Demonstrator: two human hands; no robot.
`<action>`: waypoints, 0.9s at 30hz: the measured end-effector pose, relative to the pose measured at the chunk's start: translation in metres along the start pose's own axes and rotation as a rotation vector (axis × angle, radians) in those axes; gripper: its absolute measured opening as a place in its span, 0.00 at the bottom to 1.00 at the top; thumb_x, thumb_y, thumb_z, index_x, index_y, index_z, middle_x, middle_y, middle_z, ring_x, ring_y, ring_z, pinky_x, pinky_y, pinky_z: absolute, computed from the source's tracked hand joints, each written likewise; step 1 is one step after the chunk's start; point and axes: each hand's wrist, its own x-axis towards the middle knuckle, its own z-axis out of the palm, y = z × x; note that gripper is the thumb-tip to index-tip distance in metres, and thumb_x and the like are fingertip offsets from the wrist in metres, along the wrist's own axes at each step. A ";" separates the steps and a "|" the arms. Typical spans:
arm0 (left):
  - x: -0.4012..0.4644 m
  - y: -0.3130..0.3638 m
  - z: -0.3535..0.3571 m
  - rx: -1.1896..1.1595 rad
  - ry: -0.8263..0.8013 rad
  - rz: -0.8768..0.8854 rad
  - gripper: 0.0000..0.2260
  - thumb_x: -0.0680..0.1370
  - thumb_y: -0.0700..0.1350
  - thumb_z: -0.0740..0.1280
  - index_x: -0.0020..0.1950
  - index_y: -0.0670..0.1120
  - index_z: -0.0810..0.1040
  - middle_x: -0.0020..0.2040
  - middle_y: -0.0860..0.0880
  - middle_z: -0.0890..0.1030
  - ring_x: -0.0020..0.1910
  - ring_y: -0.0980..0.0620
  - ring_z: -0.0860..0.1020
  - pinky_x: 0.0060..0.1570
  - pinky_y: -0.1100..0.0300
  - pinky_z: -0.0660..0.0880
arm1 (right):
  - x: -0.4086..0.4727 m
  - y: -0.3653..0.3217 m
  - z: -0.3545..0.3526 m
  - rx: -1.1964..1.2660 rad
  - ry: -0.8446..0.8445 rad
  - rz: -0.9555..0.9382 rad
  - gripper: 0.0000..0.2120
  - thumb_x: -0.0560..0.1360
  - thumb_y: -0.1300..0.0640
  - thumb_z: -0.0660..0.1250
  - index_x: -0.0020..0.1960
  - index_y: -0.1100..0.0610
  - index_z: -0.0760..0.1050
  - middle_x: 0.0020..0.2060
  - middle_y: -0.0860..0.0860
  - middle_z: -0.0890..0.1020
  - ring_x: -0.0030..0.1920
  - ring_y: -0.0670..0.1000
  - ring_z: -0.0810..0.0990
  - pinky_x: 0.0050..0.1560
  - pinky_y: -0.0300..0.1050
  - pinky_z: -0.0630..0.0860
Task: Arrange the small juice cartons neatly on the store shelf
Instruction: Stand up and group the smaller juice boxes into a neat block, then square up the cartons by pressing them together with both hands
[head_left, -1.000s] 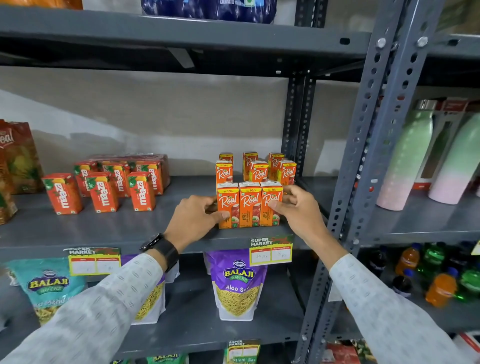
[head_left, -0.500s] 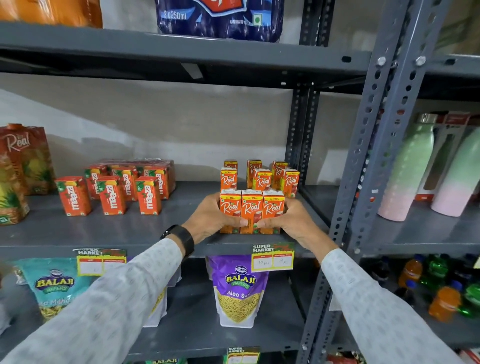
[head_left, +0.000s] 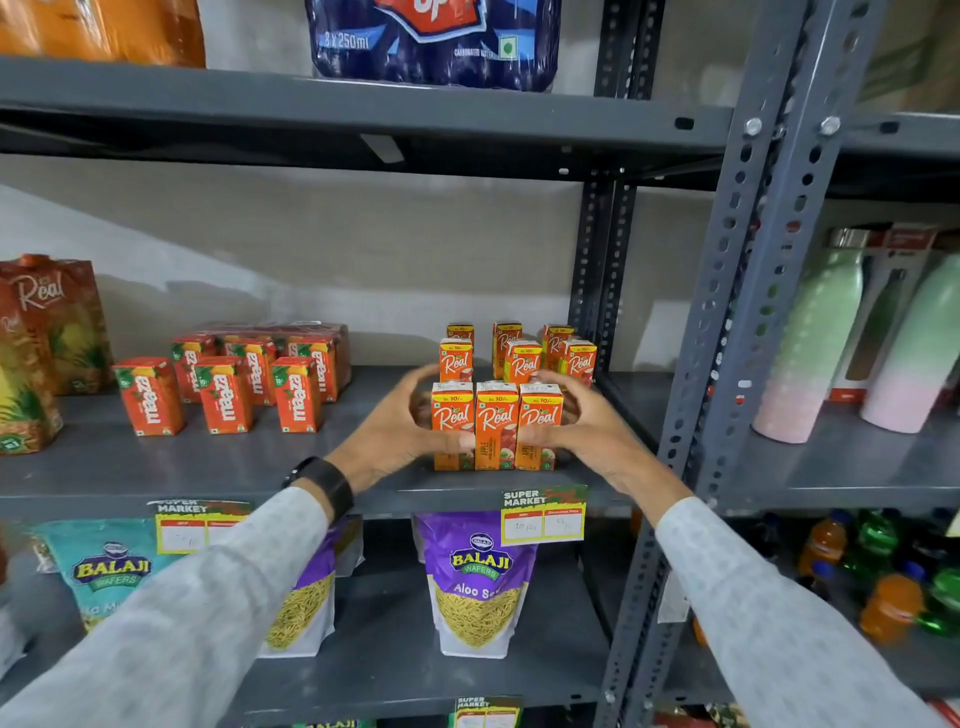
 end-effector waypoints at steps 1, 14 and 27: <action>-0.003 0.006 -0.008 0.032 0.017 0.031 0.38 0.69 0.45 0.78 0.74 0.55 0.62 0.64 0.56 0.75 0.53 0.66 0.79 0.48 0.66 0.78 | -0.002 -0.006 -0.007 -0.016 0.016 -0.037 0.36 0.69 0.52 0.82 0.73 0.46 0.71 0.61 0.41 0.81 0.60 0.41 0.80 0.58 0.37 0.78; -0.011 0.024 -0.020 0.290 0.167 0.100 0.11 0.72 0.45 0.74 0.53 0.54 0.83 0.51 0.54 0.86 0.51 0.57 0.83 0.59 0.50 0.79 | 0.001 -0.031 -0.018 -0.368 0.214 -0.211 0.05 0.75 0.59 0.77 0.47 0.50 0.86 0.47 0.45 0.87 0.50 0.45 0.85 0.54 0.47 0.83; -0.043 0.029 -0.106 0.645 0.399 0.249 0.19 0.73 0.58 0.72 0.62 0.56 0.80 0.55 0.56 0.85 0.50 0.62 0.82 0.55 0.56 0.79 | -0.010 -0.076 0.029 -0.690 0.462 -0.505 0.09 0.79 0.52 0.73 0.57 0.53 0.83 0.53 0.45 0.84 0.54 0.46 0.81 0.58 0.47 0.79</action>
